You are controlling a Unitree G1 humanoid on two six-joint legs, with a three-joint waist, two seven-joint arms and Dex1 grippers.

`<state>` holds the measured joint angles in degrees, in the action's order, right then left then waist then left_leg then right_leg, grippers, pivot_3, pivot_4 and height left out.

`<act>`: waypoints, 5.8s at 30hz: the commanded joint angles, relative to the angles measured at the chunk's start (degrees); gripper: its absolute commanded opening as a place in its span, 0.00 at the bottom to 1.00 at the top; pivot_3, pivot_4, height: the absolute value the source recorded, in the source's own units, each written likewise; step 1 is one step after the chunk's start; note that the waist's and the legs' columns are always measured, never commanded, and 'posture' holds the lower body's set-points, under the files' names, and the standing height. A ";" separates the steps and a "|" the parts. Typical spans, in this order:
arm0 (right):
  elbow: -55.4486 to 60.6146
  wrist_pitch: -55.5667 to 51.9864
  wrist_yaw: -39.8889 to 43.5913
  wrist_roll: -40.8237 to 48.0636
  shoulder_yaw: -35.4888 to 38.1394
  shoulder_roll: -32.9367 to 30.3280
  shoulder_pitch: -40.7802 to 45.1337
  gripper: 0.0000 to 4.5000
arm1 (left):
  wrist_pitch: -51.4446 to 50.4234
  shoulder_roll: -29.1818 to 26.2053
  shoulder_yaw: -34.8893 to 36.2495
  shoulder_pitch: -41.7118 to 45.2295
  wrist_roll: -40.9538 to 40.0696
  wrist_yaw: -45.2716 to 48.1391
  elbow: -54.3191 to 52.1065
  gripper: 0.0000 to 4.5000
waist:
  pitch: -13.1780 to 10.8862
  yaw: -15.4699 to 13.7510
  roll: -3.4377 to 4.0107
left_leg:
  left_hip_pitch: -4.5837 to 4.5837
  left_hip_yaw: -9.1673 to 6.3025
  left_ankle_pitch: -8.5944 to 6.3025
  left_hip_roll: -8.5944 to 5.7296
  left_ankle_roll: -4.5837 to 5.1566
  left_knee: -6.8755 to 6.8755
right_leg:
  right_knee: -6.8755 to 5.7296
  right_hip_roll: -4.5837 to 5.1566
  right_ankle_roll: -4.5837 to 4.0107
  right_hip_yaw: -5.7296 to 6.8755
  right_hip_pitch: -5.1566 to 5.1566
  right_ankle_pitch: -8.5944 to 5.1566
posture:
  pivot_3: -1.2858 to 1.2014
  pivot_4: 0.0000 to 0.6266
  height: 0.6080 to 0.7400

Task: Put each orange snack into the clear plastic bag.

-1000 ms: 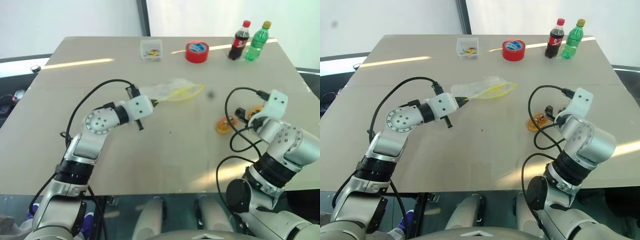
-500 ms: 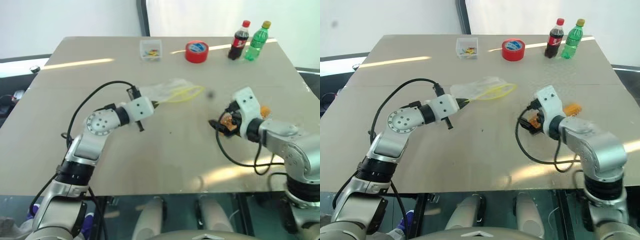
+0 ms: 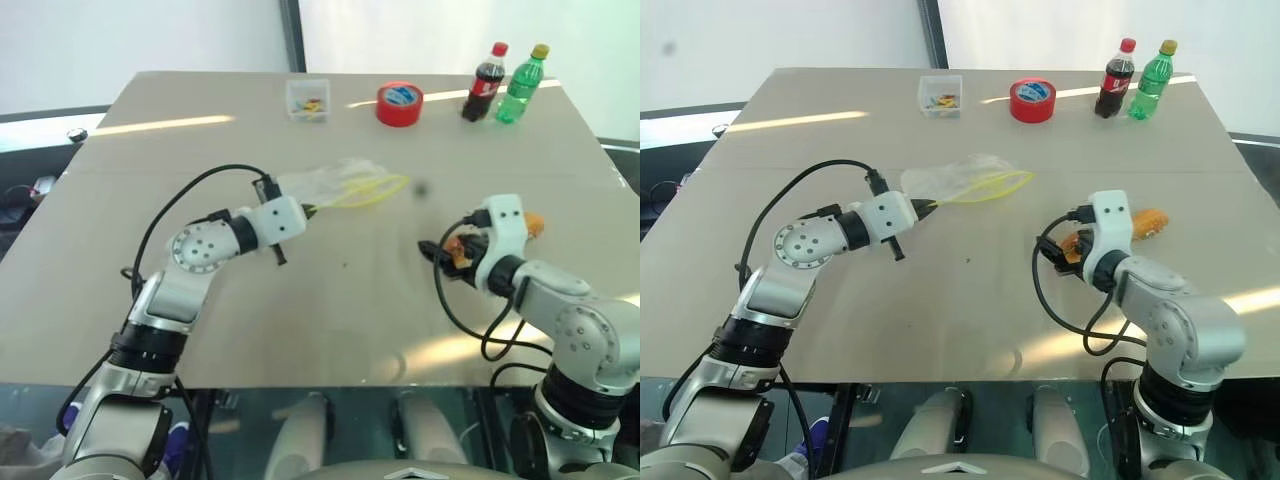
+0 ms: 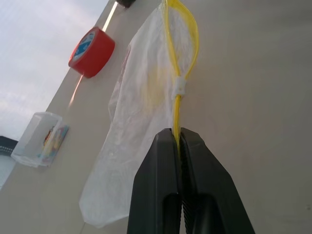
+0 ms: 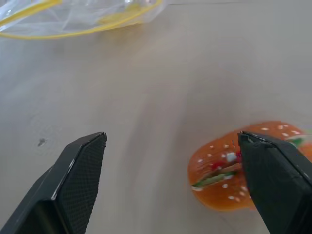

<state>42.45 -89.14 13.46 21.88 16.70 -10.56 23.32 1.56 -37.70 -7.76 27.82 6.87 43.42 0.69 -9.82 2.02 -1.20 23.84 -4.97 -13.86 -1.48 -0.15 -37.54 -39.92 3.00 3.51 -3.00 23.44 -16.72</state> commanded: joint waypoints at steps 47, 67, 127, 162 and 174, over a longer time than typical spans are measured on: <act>-19.28 26.25 -9.75 -8.07 -13.07 5.18 5.32 0.98 | -3.42 0.50 0.49 -1.86 0.21 -1.33 -6.06 0.00 | 0.01 0.50 0.01 | -0.05 0.04 0.02 0.07 -0.03 0.00 | -0.04 -0.08 0.00 -0.03 -0.01 0.00 | 0.52 0.24 1.00; -27.07 38.06 -10.39 -23.25 -29.86 -2.99 3.78 0.01 | -3.48 0.47 0.96 -3.12 1.07 -2.03 -7.22 0.00 | 0.02 0.51 0.01 | -0.03 0.06 0.03 0.00 -0.04 0.00 | -0.05 -0.05 0.00 -0.05 0.03 0.00 | 0.52 0.24 1.00; -28.59 36.56 0.33 29.32 -4.96 13.69 1.61 0.01 | -11.35 3.77 3.72 -2.14 -17.42 3.54 -14.93 0.00 | 0.01 0.70 0.04 | -0.04 0.06 0.01 0.07 -0.01 0.00 | -0.06 -0.06 0.00 -0.06 0.03 0.00 | 0.52 0.24 1.00; -17.98 54.27 9.42 0.78 -18.63 -7.26 -3.62 0.65 | 4.21 4.79 0.86 1.05 -6.09 1.44 2.16 0.00 | 0.01 0.11 0.05 | 0.00 0.05 0.01 0.04 -0.02 -0.01 | 0.00 -0.05 0.00 -0.05 0.03 0.00 | 0.52 0.24 1.00; -14.80 43.40 -12.34 -13.06 -5.72 -12.08 -14.04 0.99 | 3.42 7.57 0.29 -0.39 -4.56 -2.06 0.56 0.00 | 0.04 0.30 0.08 | -0.19 0.00 0.01 0.07 -0.01 -0.03 | -0.05 -0.12 0.00 0.00 -0.17 0.00 | 0.52 0.24 1.00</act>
<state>26.75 -46.14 4.60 11.38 10.54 -23.21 9.24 4.32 -30.12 -7.50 27.11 2.23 42.05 3.39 -9.78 2.32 -1.12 23.67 -4.95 -13.85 -1.41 -0.16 -37.56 -39.96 2.90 3.51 -3.03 23.27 -16.72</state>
